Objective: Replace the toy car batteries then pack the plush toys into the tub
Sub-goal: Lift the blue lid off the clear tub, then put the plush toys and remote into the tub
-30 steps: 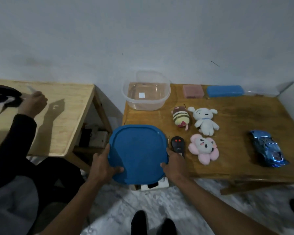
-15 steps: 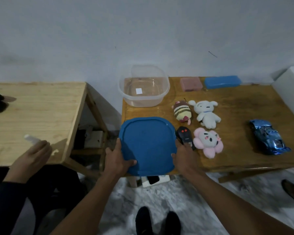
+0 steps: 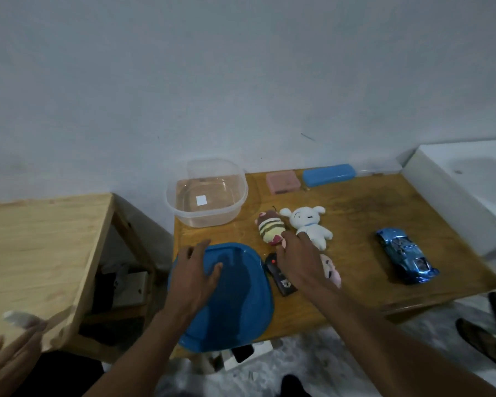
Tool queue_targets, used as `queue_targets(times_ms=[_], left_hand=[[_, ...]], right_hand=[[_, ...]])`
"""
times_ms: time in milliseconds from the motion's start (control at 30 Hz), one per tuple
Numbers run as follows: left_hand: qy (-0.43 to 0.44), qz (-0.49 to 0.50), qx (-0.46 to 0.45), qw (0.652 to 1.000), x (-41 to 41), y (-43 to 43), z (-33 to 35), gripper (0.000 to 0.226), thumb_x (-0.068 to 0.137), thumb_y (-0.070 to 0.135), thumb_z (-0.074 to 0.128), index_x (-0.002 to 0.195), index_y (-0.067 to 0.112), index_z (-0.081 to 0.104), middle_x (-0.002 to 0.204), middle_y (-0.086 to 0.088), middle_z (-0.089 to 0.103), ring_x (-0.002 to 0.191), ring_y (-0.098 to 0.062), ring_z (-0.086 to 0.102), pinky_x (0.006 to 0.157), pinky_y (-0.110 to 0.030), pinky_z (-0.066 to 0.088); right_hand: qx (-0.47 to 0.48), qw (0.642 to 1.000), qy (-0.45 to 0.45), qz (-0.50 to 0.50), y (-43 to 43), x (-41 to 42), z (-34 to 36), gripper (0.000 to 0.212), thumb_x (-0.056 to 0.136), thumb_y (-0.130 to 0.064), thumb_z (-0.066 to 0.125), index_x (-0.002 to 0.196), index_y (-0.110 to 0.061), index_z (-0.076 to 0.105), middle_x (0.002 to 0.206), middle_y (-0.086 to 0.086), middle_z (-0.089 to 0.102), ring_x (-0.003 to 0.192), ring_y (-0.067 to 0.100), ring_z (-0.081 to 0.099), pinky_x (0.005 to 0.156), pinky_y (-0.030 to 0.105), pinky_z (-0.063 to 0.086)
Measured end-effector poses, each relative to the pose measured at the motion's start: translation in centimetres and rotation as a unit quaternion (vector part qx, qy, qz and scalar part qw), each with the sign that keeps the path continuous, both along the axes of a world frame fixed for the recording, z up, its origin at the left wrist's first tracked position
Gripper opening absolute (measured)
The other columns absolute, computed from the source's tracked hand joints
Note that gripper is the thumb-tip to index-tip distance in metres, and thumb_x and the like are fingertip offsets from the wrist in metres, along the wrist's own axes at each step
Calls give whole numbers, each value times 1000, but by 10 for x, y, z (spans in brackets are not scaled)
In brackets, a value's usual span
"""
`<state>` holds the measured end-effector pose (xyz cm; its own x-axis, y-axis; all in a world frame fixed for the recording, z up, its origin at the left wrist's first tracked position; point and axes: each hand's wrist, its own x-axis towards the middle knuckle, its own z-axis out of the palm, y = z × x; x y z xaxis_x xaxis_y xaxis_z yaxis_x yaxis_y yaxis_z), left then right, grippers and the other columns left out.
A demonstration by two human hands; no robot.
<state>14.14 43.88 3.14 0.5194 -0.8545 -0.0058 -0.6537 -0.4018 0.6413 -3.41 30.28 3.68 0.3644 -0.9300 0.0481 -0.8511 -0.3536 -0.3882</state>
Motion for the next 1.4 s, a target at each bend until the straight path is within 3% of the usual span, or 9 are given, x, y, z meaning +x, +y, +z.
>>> queue_targets(times_ms=[233, 300, 500, 633, 833, 967, 1100, 1267, 1400], left_hand=[[-12, -86, -9, 996, -46, -105, 20, 61, 83, 29, 70, 139, 30, 45, 125, -6, 47, 110, -23, 54, 90, -29, 46], [0, -82, 24, 996, -59, -132, 17, 62, 81, 30, 72, 135, 38, 44, 126, -6, 45, 114, -24, 51, 90, -30, 45], [-5, -40, 146, 988, -85, -187, -8, 76, 83, 31, 69, 147, 35, 27, 142, -16, 29, 123, -39, 45, 103, -43, 43], [18, 9, 161, 987, -89, -202, -20, 76, 82, 26, 71, 146, 32, 31, 143, -13, 32, 124, -35, 46, 102, -37, 43], [55, 55, 138, 987, -86, -203, -25, 73, 76, 28, 72, 141, 34, 40, 131, -10, 45, 115, -29, 53, 91, -28, 44], [70, 64, 99, 991, -86, -201, -17, 71, 75, 23, 76, 137, 35, 44, 128, -8, 46, 110, -23, 53, 83, -22, 44], [57, 59, 31, 996, -72, -201, 14, 73, 77, 21, 78, 138, 36, 41, 128, -5, 45, 101, -12, 51, 80, -18, 45], [-1, 78, -37, 996, -18, -200, 67, 69, 75, 21, 79, 132, 39, 46, 118, -5, 52, 92, -12, 49, 72, -15, 41], [-31, 101, -37, 994, 38, -183, 95, 61, 72, 23, 79, 124, 39, 51, 115, -4, 54, 89, -13, 43, 73, -23, 34]], right_hand=[[51, 997, 58, 0, -85, -23, 8, 39, 89, -26, 55, 128, -25, 46, 128, 13, 43, 112, 33, 49, 85, 37, 43], [72, 993, 90, 13, -105, -27, 7, 46, 89, -35, 57, 131, -30, 41, 132, 14, 38, 112, 33, 48, 84, 36, 41], [162, 979, 109, 59, -144, -36, -16, 72, 85, -45, 62, 145, -38, 24, 141, 17, 27, 119, 35, 45, 94, 41, 43], [167, 974, 119, 92, -161, -36, -26, 80, 84, -49, 61, 149, -34, 17, 144, 20, 31, 128, 34, 38, 99, 38, 41], [152, 980, 74, 100, -170, -37, -36, 69, 87, -43, 59, 147, -28, 28, 140, 13, 46, 129, 32, 37, 99, 34, 38], [168, 982, 20, 83, -171, -38, -29, 64, 83, -36, 65, 140, -30, 37, 136, 16, 42, 123, 30, 42, 91, 32, 43], [135, 989, -18, 58, -183, -22, -3, 58, 85, -39, 65, 137, -34, 40, 135, 11, 46, 119, 28, 47, 90, 36, 47], [106, 991, -69, 49, -188, 24, 45, 55, 85, -39, 65, 135, -35, 42, 132, 11, 46, 110, 28, 54, 85, 32, 50], [103, 991, -63, 50, -167, 74, 76, 61, 84, -42, 64, 138, -39, 36, 127, 14, 41, 102, 30, 55, 73, 32, 46]])
